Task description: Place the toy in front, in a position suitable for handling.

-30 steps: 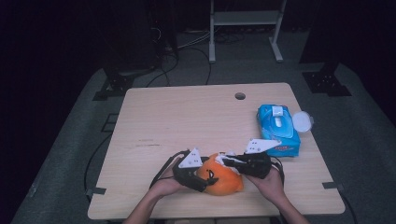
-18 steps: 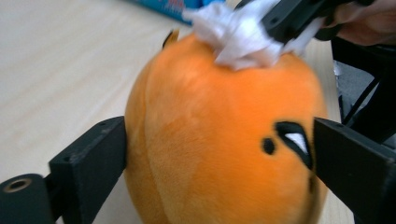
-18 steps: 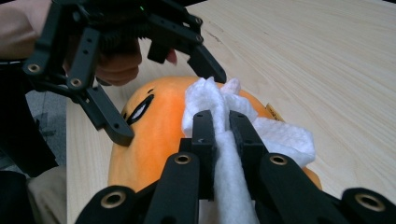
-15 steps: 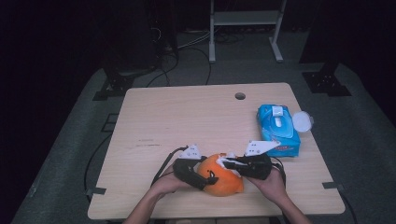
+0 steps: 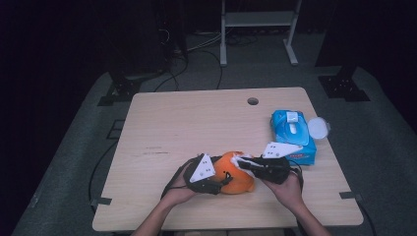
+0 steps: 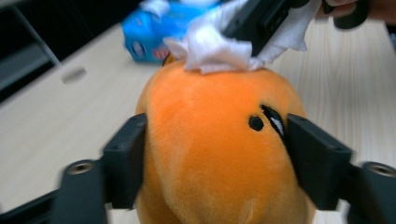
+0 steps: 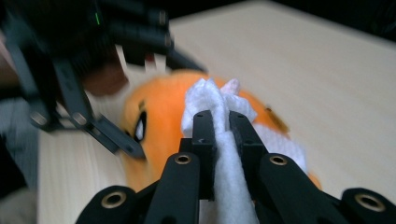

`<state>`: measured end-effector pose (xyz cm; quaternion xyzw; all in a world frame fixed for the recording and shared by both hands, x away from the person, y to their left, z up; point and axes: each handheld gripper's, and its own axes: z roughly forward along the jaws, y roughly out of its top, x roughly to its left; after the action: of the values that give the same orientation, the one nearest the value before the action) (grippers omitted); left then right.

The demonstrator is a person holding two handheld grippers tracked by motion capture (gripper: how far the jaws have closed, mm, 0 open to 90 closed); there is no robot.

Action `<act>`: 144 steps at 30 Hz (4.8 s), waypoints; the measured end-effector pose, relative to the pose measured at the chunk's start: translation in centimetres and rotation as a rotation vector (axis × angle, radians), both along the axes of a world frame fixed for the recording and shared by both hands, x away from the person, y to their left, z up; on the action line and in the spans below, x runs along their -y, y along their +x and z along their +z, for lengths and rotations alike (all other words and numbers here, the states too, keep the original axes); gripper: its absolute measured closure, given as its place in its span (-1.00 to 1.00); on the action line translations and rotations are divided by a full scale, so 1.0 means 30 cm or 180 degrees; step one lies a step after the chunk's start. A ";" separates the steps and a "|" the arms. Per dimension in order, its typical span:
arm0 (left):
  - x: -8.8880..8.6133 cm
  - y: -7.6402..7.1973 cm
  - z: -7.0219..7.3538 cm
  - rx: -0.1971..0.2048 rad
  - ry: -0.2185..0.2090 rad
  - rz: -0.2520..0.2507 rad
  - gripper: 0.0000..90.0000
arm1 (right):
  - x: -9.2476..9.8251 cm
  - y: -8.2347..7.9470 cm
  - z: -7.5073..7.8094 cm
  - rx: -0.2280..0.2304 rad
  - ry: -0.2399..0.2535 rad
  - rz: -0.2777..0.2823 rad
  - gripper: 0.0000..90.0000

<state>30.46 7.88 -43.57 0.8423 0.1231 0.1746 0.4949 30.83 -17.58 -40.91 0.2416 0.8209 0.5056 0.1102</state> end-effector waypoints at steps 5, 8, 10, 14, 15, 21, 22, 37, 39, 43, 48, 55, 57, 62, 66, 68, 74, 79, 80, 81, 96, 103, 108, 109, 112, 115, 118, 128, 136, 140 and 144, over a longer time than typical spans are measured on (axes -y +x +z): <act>-0.040 0.045 -0.004 -0.0696 -0.0272 0.0109 -0.81 | 0.006 -0.003 -0.024 -0.0129 -0.0079 0.0062 0.81; -0.049 0.064 -0.021 -0.1010 -0.0335 0.0150 -0.82 | 0.009 -0.009 -0.032 -0.0115 -0.0107 0.0072 0.81; -0.051 0.056 -0.015 -0.0936 -0.0276 0.0116 -0.63 | 0.004 -0.011 -0.030 -0.0106 -0.0133 0.0062 0.81; -0.034 0.031 0.002 -0.0643 -0.0157 0.0106 -0.44 | -0.004 -0.020 -0.013 -0.0021 -0.0102 0.0036 0.81; -0.024 0.022 0.008 -0.0550 -0.0120 0.0078 -0.44 | -0.010 -0.026 -0.004 0.0012 -0.0075 0.0049 0.81; 0.030 -0.040 0.026 -0.0050 0.0145 -0.0058 -0.43 | -0.090 -0.069 0.036 0.0257 -0.0012 0.0291 0.81; 0.029 -0.041 0.026 -0.0045 0.0144 -0.0059 -0.43 | -0.092 -0.069 0.040 0.0299 -0.0038 0.0275 0.82; -0.012 0.022 0.006 -0.0793 -0.0308 0.0046 -0.50 | -0.007 -0.023 0.015 0.0128 -0.0053 -0.0022 0.82; -0.006 0.015 0.013 -0.0690 -0.0289 0.0028 -0.43 | -0.017 -0.034 0.029 0.0208 -0.0057 -0.0018 0.82; 0.018 -0.010 0.027 -0.0470 -0.0190 -0.0028 -0.39 | -0.081 -0.084 0.058 0.0390 -0.0128 0.0157 0.82; 0.031 -0.042 0.033 -0.0170 0.0002 -0.0126 -0.35 | -0.138 -0.109 0.063 0.0453 -0.0249 0.0239 0.82; 0.007 -0.023 0.015 -0.0269 -0.0027 -0.0139 -0.34 | -0.020 -0.039 0.051 0.0224 -0.0079 -0.0055 0.82; 0.000 -0.015 0.009 -0.0311 -0.0050 -0.0140 -0.35 | 0.014 -0.022 0.036 0.0120 -0.0028 -0.0100 0.82; -0.015 0.010 0.011 -0.0599 -0.0123 -0.0129 -0.62 | 0.022 -0.027 0.020 0.0065 -0.0031 -0.0099 0.82; -0.022 0.021 0.021 -0.0840 -0.0307 -0.0072 -0.74 | -0.015 -0.042 0.012 0.0107 -0.0084 -0.0010 0.82; -0.022 0.015 0.020 -0.0767 -0.0257 -0.0085 -0.57 | -0.032 -0.052 0.015 0.0171 -0.0160 0.0005 0.82; 0.007 -0.027 0.035 -0.0368 -0.0057 -0.0194 -0.32 | -0.092 -0.095 0.044 0.0308 -0.0175 0.0122 0.82; 0.005 -0.045 0.034 -0.0160 0.0077 -0.0285 -0.28 | -0.131 -0.112 0.054 0.0416 -0.0276 0.0196 0.82; 0.000 -0.043 0.029 -0.0145 0.0074 -0.0302 -0.28 | -0.118 -0.104 0.055 0.0385 -0.0236 0.0160 0.82; -0.007 -0.038 0.024 -0.0173 0.0055 -0.0312 -0.28 | -0.101 -0.094 0.055 0.0373 -0.0220 0.0119 0.82; -0.045 0.011 0.039 -0.0604 -0.0227 -0.0156 -0.71 | -0.004 -0.043 0.013 0.0104 -0.0109 -0.0078 0.82; -0.001 0.004 0.014 -0.0664 0.0110 -0.0114 -0.81 | -0.098 -0.099 0.013 0.0306 -0.0281 0.0184 0.82; -0.008 -0.003 0.022 -0.0559 0.0113 -0.0128 -0.44 | -0.099 -0.103 0.011 0.0320 -0.0275 0.0161 0.81; -0.008 -0.005 0.024 -0.0517 0.0099 -0.0127 -0.35 | -0.097 -0.103 0.013 0.0330 -0.0267 0.0143 0.81; -0.008 -0.013 0.044 -0.0324 -0.0085 -0.0141 -0.23 | -0.088 -0.110 0.034 0.0426 -0.0238 0.0086 0.81; 0.001 -0.030 0.068 0.0070 -0.0159 -0.0091 -0.17 | -0.071 -0.117 0.065 0.0477 -0.0092 0.0055 0.82; 0.006 -0.036 0.065 0.0370 -0.0089 -0.0073 -0.17 | -0.070 -0.120 0.076 0.0565 -0.0053 0.0003 0.82; -0.007 -0.013 0.014 0.0093 0.0061 -0.0155 -0.37 | -0.126 -0.116 0.031 0.0637 -0.0412 0.0055 0.81; -0.040 0.002 0.000 -0.0089 -0.0044 -0.0087 -0.36 | -0.054 -0.090 0.022 0.0516 -0.0343 -0.0051 0.81; -0.049 0.008 -0.004 -0.0133 -0.0080 -0.0061 -0.36 | -0.004 -0.069 0.019 0.0408 -0.0253 -0.0146 0.82; -0.041 0.003 -0.002 -0.0096 -0.0054 -0.0075 -0.37 | 0.021 -0.055 0.017 0.0324 -0.0194 -0.0223 0.82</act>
<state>30.55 9.11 -43.64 0.8419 0.1221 0.1550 0.5022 29.19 -18.22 -40.40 0.2406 0.8203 0.4878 0.1767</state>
